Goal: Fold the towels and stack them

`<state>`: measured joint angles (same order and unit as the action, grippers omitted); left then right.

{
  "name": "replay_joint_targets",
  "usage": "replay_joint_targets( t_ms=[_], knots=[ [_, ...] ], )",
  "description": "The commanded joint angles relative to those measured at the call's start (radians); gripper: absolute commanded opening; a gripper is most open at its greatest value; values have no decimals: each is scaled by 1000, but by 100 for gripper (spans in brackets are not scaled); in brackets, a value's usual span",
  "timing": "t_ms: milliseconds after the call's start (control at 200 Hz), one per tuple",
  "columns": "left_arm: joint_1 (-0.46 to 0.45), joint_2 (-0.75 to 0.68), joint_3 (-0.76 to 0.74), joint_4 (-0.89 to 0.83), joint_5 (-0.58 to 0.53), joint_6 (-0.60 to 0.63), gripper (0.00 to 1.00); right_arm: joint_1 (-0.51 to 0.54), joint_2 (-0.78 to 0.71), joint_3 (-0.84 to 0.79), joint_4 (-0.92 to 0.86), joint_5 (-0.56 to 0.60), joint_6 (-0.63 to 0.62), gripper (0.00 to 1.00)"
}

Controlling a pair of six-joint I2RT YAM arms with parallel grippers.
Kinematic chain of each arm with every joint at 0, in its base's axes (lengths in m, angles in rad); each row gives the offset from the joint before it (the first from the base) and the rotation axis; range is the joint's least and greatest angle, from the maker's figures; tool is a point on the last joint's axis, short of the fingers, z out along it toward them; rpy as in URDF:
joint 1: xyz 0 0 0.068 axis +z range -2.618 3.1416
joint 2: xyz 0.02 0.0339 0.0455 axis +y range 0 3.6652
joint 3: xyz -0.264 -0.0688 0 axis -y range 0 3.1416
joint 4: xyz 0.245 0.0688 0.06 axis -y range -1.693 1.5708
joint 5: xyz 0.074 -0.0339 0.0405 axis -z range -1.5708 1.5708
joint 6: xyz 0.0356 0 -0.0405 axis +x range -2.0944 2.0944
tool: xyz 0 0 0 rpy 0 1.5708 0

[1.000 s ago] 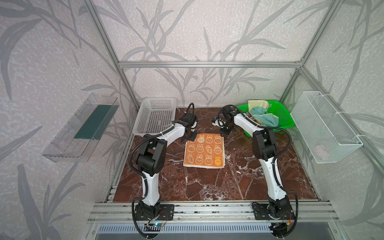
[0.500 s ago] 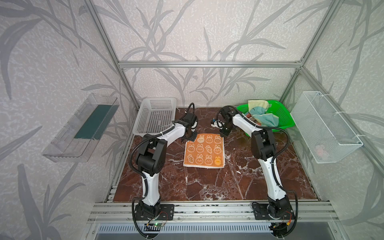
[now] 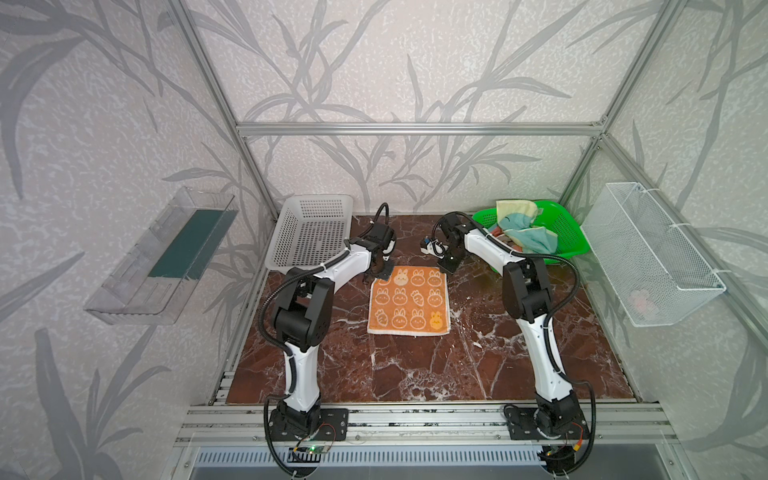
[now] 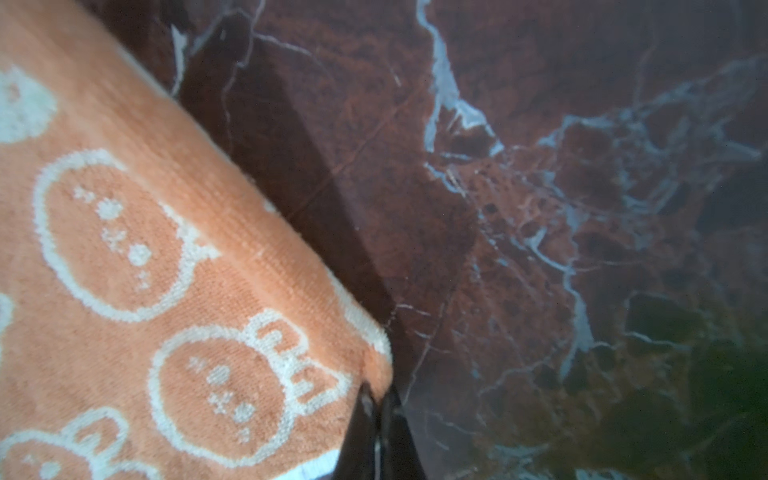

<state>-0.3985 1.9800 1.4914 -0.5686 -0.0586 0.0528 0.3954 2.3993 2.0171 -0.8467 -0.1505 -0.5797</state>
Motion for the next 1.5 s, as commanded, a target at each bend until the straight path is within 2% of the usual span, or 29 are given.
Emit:
replay_joint_targets(
  t_ms=[0, 280, 580, 975, 1499],
  knots=[
    [0, -29, 17, -3, -53, 14, 0, -8, -88, -102, 122, 7, 19, 0],
    [0, -90, -49, 49, -57, 17, 0, -12, -273, -363, 365, -20, 27, 0],
    [0, -131, -96, 45, -70, -8, 0, -11, -424, -567, 525, -63, 46, 0],
    [-1, -218, -158, 8, -70, -55, 0, -10, -568, -717, 531, -108, 68, 0],
    [-22, -301, -222, -67, -66, -146, 0, 14, -687, -817, 415, -169, 193, 0]
  ],
)
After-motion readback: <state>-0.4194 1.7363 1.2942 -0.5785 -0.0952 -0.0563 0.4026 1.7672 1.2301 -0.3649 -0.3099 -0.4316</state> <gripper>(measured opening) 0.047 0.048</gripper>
